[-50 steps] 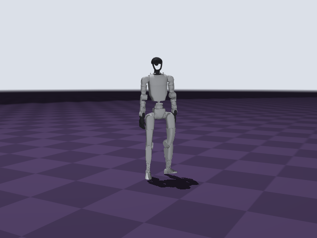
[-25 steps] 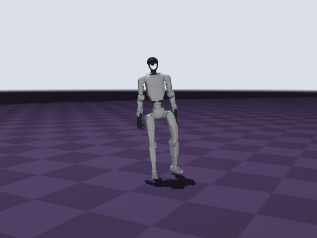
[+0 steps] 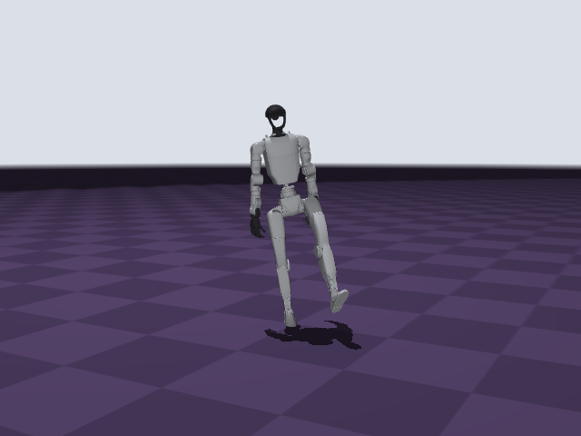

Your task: In place motions

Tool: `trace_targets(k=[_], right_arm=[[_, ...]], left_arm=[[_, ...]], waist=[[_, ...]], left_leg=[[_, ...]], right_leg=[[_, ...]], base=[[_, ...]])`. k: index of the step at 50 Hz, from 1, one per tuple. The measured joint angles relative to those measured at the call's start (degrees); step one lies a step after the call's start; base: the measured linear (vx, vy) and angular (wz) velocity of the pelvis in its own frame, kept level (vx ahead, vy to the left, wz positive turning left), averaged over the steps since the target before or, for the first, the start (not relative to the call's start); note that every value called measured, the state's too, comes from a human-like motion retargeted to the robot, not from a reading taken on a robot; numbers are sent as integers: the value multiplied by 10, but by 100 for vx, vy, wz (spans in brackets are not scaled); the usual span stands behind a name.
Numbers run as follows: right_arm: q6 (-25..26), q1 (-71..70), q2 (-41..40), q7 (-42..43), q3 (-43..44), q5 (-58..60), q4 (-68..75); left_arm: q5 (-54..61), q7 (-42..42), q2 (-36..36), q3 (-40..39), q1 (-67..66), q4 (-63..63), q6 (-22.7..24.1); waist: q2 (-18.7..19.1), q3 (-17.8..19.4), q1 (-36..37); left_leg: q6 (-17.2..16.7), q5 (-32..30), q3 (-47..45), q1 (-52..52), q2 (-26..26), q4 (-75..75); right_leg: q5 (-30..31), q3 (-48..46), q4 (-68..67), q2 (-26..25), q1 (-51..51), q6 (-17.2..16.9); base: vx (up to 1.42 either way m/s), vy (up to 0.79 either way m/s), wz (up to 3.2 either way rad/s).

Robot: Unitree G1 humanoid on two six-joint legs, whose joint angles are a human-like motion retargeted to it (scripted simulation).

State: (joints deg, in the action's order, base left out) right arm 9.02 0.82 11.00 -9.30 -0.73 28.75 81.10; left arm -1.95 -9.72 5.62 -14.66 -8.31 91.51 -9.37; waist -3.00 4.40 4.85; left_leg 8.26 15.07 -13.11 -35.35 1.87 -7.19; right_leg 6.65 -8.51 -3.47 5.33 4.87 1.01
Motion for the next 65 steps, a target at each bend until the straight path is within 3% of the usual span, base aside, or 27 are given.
trace_targets(k=[5,10,18,25,35,50,58,65], right_arm=[[-6,3,-10,-5,-5,6,-14],[-6,11,-11,-6,1,15,0],[8,20,1,6,34,3,51],[14,27,8,13,51,-6,67],[10,4,-3,7,44,-18,45],[-15,-11,-49,-18,-36,2,-27],[-21,-15,-48,-17,-63,30,-24],[-14,-11,-40,-12,-34,23,19]], left_arm=[[-1,8,-1,0,-4,-4,6],[17,41,-4,8,2,-16,25],[16,24,-1,38,38,-68,23],[3,11,2,70,65,-116,29],[-14,-1,-2,99,86,-132,33],[-4,13,16,6,9,16,3],[5,4,17,-22,-8,-4,-4],[-3,-8,13,-4,10,-45,-1]], waist=[[3,-4,-4],[16,-31,-28],[30,-70,-73],[46,-89,-94],[50,-71,-102],[35,-86,-71],[24,-76,-62],[13,-81,-59]], left_leg=[[-18,-5,4,40,-11,-36],[-50,-23,17,109,-14,-65],[-95,-49,50,223,-24,-98],[-128,-16,33,306,-37,-15],[-163,-24,-25,319,-45,31],[-142,-2,-57,345,-26,74],[-131,8,-61,351,-16,70],[-121,13,-50,335,-4,56]], right_leg=[[-3,0,-5,-2,-2,-4],[-10,-11,-6,-13,-8,-7],[-18,-40,2,-20,-22,-15],[-20,-71,15,-33,-32,-24],[-22,-114,17,-28,-41,-39],[-13,-81,5,-11,-51,-58],[-9,-75,3,0,-49,-66],[-8,-85,8,15,-47,-79]], base=[[-1,0,-4],[4,3,28],[5,2,57],[7,0,44],[10,3,38],[22,7,-18],[12,4,-10],[10,4,15]])
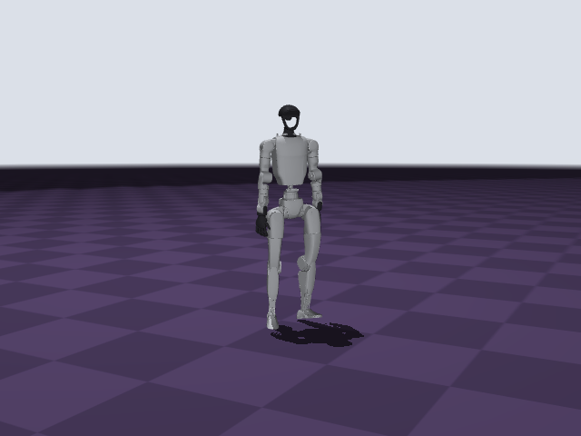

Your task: In place motions

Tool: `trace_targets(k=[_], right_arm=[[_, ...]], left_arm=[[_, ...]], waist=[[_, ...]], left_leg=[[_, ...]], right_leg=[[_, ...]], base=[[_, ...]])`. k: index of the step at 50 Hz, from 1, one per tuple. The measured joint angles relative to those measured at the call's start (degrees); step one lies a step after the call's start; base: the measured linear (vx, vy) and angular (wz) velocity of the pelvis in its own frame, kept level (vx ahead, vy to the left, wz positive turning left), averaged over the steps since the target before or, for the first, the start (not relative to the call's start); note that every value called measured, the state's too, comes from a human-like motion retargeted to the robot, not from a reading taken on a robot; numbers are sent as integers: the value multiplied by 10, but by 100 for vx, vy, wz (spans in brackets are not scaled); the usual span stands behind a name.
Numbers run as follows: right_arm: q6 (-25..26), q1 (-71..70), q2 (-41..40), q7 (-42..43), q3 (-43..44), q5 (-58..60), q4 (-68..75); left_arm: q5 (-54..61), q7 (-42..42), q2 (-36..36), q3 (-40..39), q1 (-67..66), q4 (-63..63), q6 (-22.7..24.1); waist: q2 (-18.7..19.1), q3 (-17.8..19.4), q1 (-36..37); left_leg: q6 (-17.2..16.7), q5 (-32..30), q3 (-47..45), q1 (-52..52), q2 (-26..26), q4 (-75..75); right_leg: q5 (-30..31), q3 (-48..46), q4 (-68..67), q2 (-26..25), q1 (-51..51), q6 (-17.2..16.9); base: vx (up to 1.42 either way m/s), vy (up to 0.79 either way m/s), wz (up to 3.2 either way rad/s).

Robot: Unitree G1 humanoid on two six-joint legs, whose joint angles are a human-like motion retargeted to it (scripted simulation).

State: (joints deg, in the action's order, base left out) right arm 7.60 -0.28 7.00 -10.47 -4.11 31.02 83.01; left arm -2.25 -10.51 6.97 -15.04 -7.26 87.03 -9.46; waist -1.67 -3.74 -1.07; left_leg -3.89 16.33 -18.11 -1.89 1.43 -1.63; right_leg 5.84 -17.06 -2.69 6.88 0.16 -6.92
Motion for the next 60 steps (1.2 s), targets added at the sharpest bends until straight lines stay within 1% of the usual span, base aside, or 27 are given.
trace_targets(k=[3,7,12,13,15,17,18,19,20,23,25,28,32,35,39,42,45,50,54,58,60], right_arm=[[9,-5,8,3,15,-10,36],[22,-9,21,4,25,-14,67],[20,4,25,-3,38,-6,43],[16,9,24,-6,45,-2,30],[2,15,23,-12,54,5,8],[-6,11,21,-4,54,9,-1],[-5,4,21,4,53,10,-2],[-4,-1,20,8,51,11,-1],[-4,-5,20,12,48,11,-1],[-8,-17,21,7,34,14,9],[-8,-13,23,10,33,12,15],[-8,1,24,18,41,0,22],[-9,20,22,19,58,-17,29],[-9,23,19,19,61,-25,31],[-12,20,18,17,53,-23,26],[-16,12,19,17,48,-21,19],[-28,10,20,20,42,-23,16],[-51,17,22,27,42,-33,16],[-74,18,19,44,43,-57,12],[-81,11,13,39,37,-69,3],[-84,13,9,38,33,-71,-3]], left_arm=[[-10,-8,-4,9,9,-28,6],[-30,-18,-4,17,-3,-72,33],[-56,-21,15,21,-32,-90,32],[-54,-18,19,19,-35,-83,32],[-45,-8,26,13,-36,-52,29],[-26,1,32,2,-25,1,21],[-14,4,36,-5,-13,37,13],[-6,7,40,-10,-3,65,6],[1,9,44,-15,6,89,-1],[24,44,50,-23,23,104,-17],[21,65,47,-20,29,94,-4],[9,40,36,-3,30,48,9],[12,-2,27,28,49,21,11],[26,4,17,42,70,17,11],[45,4,0,52,89,6,14],[47,-5,-8,57,102,-5,16],[33,-11,-11,63,105,-17,20],[3,-8,-6,80,91,-13,31],[-3,0,1,72,84,32,27],[-2,10,6,43,72,72,15],[1,15,6,34,58,78,13]], waist=[[-5,0,4],[-6,4,17],[4,2,19],[10,-1,16],[25,-6,4],[42,1,-11],[54,11,-29],[61,19,-44],[65,24,-58],[55,48,-104],[46,58,-117],[32,63,-129],[19,73,-130],[17,83,-132],[19,91,-149],[15,101,-157],[10,101,-154],[6,72,-120],[15,44,-89],[27,18,-67],[37,2,-59]], left_leg=[[5,4,12,-8,10,-6],[13,14,18,-3,23,-5],[18,29,33,3,25,-10],[16,31,37,1,20,-13],[13,33,47,-3,5,-19],[9,33,47,-1,-15,-25],[8,32,55,1,-29,-29],[8,31,59,2,-37,-32],[8,31,62,3,-42,-34],[11,29,69,13,-39,-37],[14,28,73,21,-35,-37],[19,29,85,31,-25,-38],[35,30,93,50,-20,-32],[47,27,89,58,-25,-23],[50,25,83,61,-33,-19],[50,28,83,64,-32,-25],[48,33,79,68,-25,-28],[42,38,55,64,-13,-24],[33,38,31,51,-17,-18],[26,37,8,36,-25,-15],[22,35,1,26,-31,-10]], right_leg=[[0,-6,0,9,-1,-5],[-3,-3,-7,19,0,-11],[-19,3,-56,17,-9,-10],[-20,1,-78,15,-18,-7],[1,-17,-135,8,-39,7],[42,4,-201,-17,-65,48],[62,18,-242,-32,-85,69],[71,28,-264,-39,-99,70],[75,36,-275,-44,-110,61],[92,42,-254,-31,-144,31],[102,48,-208,-18,-168,19],[98,46,-126,13,-206,8],[74,85,-51,30,-267,0],[63,108,-31,31,-313,0],[61,103,-31,32,-340,11],[64,99,-31,32,-325,9],[68,94,-35,30,-289,7],[88,66,-74,18,-214,16],[105,47,-127,-4,-149,26],[108,74,-168,-39,-85,27],[65,71,-150,-53,-42,10]], base=[[10,8,22],[18,12,-3],[28,15,-2],[24,9,21],[22,9,29],[14,13,38],[3,9,73],[-2,7,83],[0,6,76],[4,2,69],[12,-3,48],[14,-7,47],[9,-8,23],[-2,-6,-3],[-3,0,0],[-7,3,-13],[0,3,-33],[4,0,-60],[-4,-2,-75],[-9,-4,-84],[-12,-5,-63]])
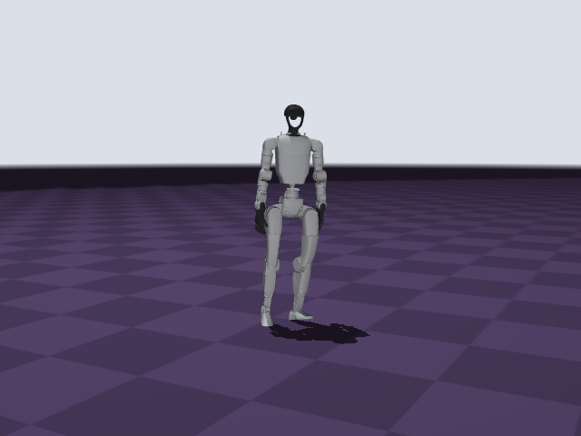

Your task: In place motions

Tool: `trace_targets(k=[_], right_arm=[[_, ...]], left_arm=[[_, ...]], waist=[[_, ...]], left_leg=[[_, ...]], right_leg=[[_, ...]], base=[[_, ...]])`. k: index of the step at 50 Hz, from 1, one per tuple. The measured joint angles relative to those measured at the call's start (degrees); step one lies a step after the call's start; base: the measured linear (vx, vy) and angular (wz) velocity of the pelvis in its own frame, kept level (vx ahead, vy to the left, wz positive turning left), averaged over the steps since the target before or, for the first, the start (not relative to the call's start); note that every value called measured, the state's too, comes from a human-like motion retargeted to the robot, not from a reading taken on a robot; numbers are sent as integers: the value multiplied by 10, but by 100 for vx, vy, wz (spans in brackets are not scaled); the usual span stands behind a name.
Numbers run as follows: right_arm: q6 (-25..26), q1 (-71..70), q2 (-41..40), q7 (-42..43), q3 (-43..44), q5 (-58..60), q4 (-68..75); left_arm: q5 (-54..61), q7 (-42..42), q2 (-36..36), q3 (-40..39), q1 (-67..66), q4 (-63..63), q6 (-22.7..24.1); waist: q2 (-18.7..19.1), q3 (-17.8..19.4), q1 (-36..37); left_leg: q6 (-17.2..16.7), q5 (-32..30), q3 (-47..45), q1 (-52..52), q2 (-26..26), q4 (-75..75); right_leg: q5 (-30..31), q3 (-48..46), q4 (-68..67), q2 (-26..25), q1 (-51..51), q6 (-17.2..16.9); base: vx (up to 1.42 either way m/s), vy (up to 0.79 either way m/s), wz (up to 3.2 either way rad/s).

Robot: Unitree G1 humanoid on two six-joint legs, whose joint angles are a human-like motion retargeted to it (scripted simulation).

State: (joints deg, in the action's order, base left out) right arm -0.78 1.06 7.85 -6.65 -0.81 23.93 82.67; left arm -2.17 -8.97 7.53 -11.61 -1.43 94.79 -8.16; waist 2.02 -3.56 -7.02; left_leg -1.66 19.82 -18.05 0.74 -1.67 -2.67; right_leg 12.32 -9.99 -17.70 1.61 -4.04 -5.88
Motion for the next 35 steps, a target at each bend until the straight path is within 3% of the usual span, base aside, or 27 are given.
trace_targets(k=[2,4,10,19,28,35], right_arm=[[0,-6,-1,-7,-4,-4,-4],[0,-5,-1,-12,-7,-1,-4],[15,-4,-4,-35,0,24,-9],[-12,-8,4,-55,3,7,-52],[17,22,25,-44,70,-8,40],[22,11,39,-24,62,-27,85]], left_arm=[[-3,2,4,-9,-3,4,-3],[-9,4,6,-14,-11,2,-6],[-2,8,0,-22,-25,-11,-5],[27,0,-26,-9,21,-31,0],[-9,-19,-33,54,22,-113,17],[-30,-22,-23,13,-19,-137,22]], waist=[[-10,0,1],[-19,-7,19],[-27,-34,77],[1,-9,-1],[5,-26,27],[19,-10,20]], left_leg=[[-2,2,-3,4,13,-2],[-6,4,-18,10,26,1],[-20,-1,-54,11,32,13],[-27,-33,-53,3,5,21],[-41,-53,-57,4,-8,26],[-57,-50,-59,8,-21,-32]], right_leg=[[-61,-40,19,15,36,4],[-82,-66,78,28,65,11],[-65,-27,148,30,64,13],[-78,-39,135,10,55,32],[-80,-43,141,-1,55,44],[-92,-19,119,-11,57,54]], base=[[-14,-8,-31],[-5,-1,-72],[-19,-11,-71],[-34,-13,23],[-18,-8,3],[-20,0,-29]])
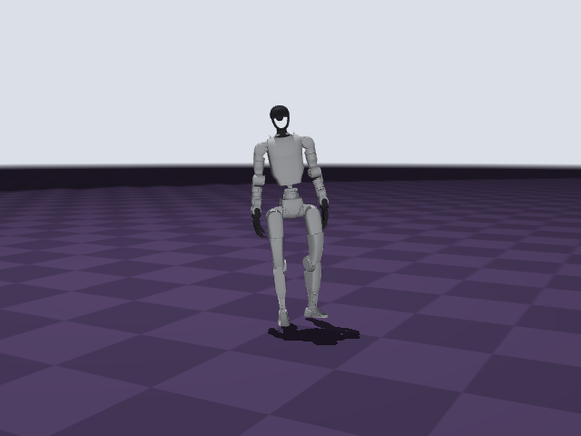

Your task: In place motions

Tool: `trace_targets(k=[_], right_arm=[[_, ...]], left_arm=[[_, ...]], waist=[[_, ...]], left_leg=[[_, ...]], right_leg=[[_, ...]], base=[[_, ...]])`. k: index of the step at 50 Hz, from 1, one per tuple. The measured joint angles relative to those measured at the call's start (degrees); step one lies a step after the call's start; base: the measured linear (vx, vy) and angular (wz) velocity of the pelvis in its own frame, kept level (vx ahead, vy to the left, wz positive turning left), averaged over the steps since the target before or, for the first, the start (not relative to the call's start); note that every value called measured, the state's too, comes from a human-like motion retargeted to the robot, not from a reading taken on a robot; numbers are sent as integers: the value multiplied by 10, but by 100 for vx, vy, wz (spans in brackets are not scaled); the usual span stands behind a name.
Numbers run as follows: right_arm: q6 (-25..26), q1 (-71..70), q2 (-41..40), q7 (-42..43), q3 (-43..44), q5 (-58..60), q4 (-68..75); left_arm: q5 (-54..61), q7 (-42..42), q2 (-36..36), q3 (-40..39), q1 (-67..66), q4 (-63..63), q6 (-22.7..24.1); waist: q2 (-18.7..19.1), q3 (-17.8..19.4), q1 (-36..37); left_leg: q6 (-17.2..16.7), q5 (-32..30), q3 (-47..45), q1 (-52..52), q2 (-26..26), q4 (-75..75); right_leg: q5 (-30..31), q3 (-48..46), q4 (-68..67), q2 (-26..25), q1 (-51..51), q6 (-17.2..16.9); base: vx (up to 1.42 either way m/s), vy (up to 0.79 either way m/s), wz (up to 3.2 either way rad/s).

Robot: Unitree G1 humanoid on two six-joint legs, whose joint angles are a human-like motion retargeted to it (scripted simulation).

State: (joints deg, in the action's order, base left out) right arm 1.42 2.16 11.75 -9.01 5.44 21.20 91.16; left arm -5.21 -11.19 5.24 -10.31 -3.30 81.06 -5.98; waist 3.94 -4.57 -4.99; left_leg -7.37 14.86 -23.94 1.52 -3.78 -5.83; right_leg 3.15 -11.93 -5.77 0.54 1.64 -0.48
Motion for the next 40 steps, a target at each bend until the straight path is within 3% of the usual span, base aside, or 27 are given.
trace_targets(k=[2,6,11,16,19,25,31,35,40], right_arm=[[2,-12,4,4,-16,1,17],[11,-47,0,0,-59,1,32],[-1,-85,-10,-24,-91,0,-24],[-15,-129,-22,-40,-105,11,-109],[-24,-143,-40,-44,-123,2,-152],[-40,-136,-66,-54,-162,-13,-202],[-42,-98,-55,-58,-166,42,-169],[-32,-69,-43,-45,-137,72,-100],[8,-37,-23,-17,-72,11,26]], left_arm=[[-2,8,1,-13,-17,-2,6],[-4,9,10,-38,-43,7,8],[27,12,15,-61,-76,29,5],[61,14,15,-88,-95,95,-7],[59,20,17,-101,-106,129,-23],[25,16,3,-109,-124,116,-27],[28,3,-1,-94,-103,73,-25],[37,14,16,-76,-78,39,-31],[29,26,43,-46,-29,2,-44]], waist=[[-14,6,6],[-28,40,23],[-43,101,94],[-82,161,180],[-110,191,224],[-147,213,242],[-137,174,181],[-94,119,119],[-56,63,60]], left_leg=[[25,-2,13,-41,7,-82],[42,29,20,-142,16,-141],[136,72,44,-309,30,-45],[211,62,48,-486,-20,-36],[224,43,85,-546,-76,-43],[224,32,101,-554,-121,-32],[214,47,79,-447,-52,-4],[139,42,71,-364,-50,-53],[21,-37,57,-244,-48,-170]], right_leg=[[-3,11,-6,23,0,-1],[-7,12,-16,42,10,7],[-14,19,-34,53,24,26],[-16,67,-59,83,20,48],[-22,108,-95,88,2,70],[-31,148,-149,98,-35,83],[-24,114,-112,107,-17,52],[-23,67,-74,56,-7,46],[-30,15,-62,23,-26,40]], base=[[-24,0,-35],[-22,1,-2],[-20,-9,-30],[-15,-8,-94],[3,-20,-139],[7,-10,-57],[1,8,62],[8,0,94],[13,5,95]])
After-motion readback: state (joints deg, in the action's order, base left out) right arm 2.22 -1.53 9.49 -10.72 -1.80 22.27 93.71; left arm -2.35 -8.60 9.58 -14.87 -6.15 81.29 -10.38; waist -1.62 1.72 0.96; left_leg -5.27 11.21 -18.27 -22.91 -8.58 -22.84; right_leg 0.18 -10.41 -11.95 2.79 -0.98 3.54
